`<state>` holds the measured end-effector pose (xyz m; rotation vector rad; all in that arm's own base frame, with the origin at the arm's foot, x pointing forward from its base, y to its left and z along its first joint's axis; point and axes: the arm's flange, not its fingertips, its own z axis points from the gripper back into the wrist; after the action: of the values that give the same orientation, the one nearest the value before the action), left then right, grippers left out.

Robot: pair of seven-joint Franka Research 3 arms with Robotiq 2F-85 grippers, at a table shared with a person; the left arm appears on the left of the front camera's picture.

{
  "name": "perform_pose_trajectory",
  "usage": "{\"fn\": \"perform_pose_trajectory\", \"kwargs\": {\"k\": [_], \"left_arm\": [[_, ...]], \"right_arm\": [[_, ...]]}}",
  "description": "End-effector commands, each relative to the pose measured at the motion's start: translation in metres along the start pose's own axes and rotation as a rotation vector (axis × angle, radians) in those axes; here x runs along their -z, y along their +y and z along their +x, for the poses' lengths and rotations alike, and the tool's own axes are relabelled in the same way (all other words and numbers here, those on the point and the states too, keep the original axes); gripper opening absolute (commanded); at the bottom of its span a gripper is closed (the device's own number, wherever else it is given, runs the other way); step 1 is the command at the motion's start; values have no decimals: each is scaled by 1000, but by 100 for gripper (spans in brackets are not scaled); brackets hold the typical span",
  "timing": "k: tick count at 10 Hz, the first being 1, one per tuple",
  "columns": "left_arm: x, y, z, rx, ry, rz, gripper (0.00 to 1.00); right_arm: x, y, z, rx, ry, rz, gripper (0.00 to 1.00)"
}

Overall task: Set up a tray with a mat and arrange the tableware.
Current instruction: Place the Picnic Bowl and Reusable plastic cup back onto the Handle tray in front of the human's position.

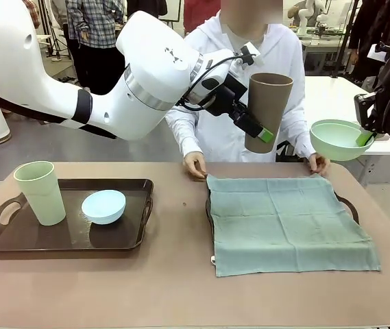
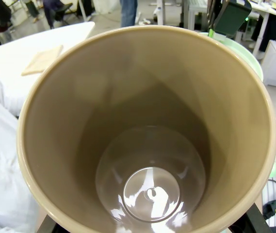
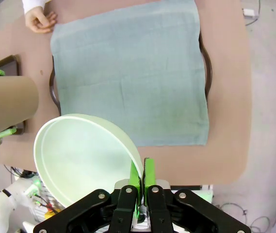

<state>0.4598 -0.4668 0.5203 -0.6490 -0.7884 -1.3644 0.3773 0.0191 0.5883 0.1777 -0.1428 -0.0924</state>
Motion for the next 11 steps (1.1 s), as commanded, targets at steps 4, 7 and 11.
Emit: {"fn": "perform_pose_trajectory", "kwargs": {"k": [4,7,11], "left_arm": [[-2,0,1,6,-7,-11,42],[0,0,0,0,0,0,81],[36,14,-78,32,-83,-146,81]], "right_arm": [[3,0,-1,-3,2,0,0],[0,0,0,0,0,0,4],[68,-30,43,38,37,3,4]]}}
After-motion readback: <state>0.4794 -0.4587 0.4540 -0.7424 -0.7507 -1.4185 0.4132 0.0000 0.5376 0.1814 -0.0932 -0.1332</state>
